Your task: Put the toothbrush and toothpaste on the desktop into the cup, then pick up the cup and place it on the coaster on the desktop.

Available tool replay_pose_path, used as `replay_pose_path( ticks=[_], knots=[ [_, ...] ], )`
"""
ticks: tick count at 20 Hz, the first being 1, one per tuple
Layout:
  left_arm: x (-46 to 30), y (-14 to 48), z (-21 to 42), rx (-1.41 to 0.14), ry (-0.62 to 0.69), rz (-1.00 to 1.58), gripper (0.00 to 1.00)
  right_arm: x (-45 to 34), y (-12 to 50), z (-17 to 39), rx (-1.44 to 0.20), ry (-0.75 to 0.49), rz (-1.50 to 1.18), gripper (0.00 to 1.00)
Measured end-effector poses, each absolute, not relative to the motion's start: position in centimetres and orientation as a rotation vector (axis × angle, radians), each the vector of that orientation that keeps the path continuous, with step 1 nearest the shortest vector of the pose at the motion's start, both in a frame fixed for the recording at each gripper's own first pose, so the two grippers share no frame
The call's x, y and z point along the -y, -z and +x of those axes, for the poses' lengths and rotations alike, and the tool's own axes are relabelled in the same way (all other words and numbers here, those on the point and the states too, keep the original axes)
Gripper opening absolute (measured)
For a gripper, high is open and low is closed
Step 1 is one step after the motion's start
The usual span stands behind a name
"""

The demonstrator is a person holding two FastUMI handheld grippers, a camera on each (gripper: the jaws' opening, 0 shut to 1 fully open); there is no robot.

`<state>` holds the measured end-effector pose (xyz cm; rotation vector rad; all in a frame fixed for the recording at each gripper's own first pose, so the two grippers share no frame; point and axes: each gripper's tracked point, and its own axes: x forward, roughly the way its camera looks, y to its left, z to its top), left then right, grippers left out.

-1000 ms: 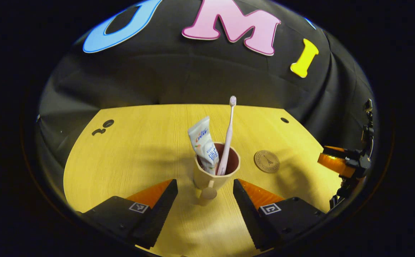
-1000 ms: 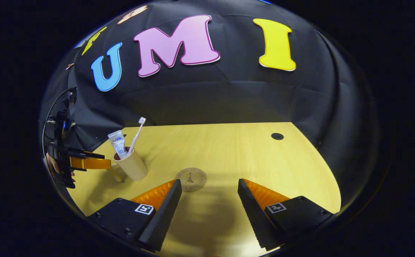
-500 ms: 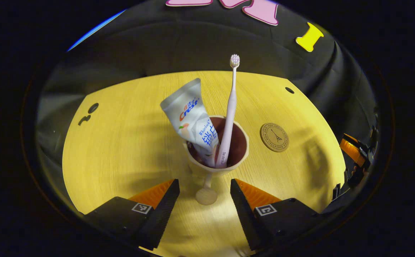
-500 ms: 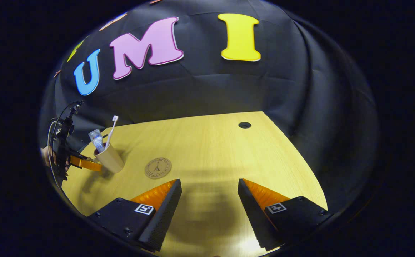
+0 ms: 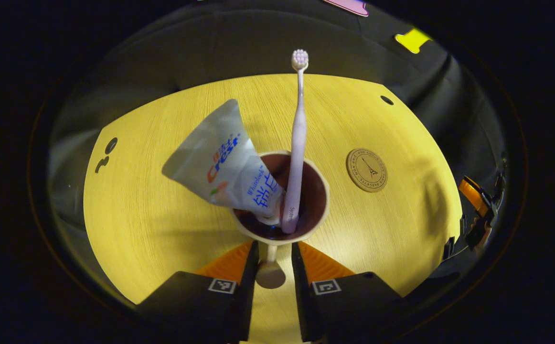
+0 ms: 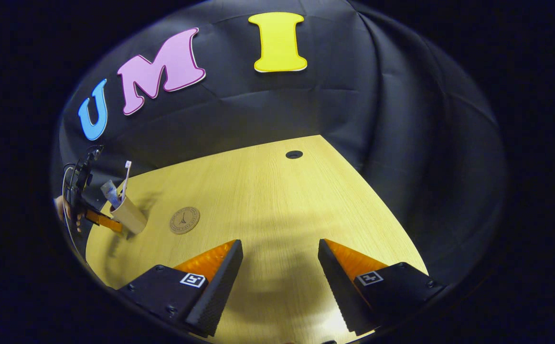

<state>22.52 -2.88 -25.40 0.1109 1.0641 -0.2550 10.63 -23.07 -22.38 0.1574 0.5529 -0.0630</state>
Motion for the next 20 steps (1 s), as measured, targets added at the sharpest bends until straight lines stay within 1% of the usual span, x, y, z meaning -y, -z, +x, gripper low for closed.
replay_pose_path(
  ticks=[1, 2, 3, 4, 5, 8, 12, 15, 16, 17, 20],
  knots=[
    [2.8, 25.4, 22.6, -1.064, 0.244, 0.109, 0.39, 22.9, 22.4, 10.6, -0.552, 0.063, 0.156, 0.97],
    [2.8, 25.3, 22.5, -1.065, 0.238, 0.107, 0.37, 22.8, 22.3, 10.5, -0.55, 0.061, 0.155, 0.98],
    [2.8, 25.3, 22.5, -1.067, 0.231, 0.104, 0.32, 22.6, 22.3, 10.4, -0.55, 0.059, 0.154, 0.97],
    [2.8, 25.3, 22.5, -1.065, 0.223, 0.103, 0.36, 22.5, 22.3, 10.4, -0.549, 0.056, 0.154, 0.97],
    [2.9, 25.4, 22.5, -1.064, 0.217, 0.104, 0.3, 22.4, 22.2, 10.3, -0.549, 0.053, 0.152, 0.97],
    [3.4, 25.1, 22.6, -1.04, 0.213, 0.103, 0.23, 22.2, 22.0, 10.1, -0.548, 0.052, 0.15, 0.97],
    [3.3, 24.5, 22.9, -1.007, 0.219, 0.119, 0.19, 22.3, 21.8, 10.0, -0.544, 0.065, 0.158, 0.97],
    [4.0, 23.8, 22.8, -0.993, 0.227, 0.122, 0.18, 22.3, 21.5, 10.2, -0.54, 0.071, 0.165, 0.97],
    [4.3, 23.5, 22.7, -0.993, 0.231, 0.131, 0.14, 22.4, 21.4, 10.3, -0.537, 0.073, 0.164, 0.97],
    [4.6, 23.4, 22.8, -0.988, 0.239, 0.137, 0.19, 22.4, 21.3, 10.3, -0.533, 0.075, 0.161, 0.97],
    [6.7, 22.5, 23.1, -0.976, 0.276, 0.132, 0.18, 22.9, 20.7, 10.3, -0.52, 0.085, 0.158, 0.97]
  ],
)
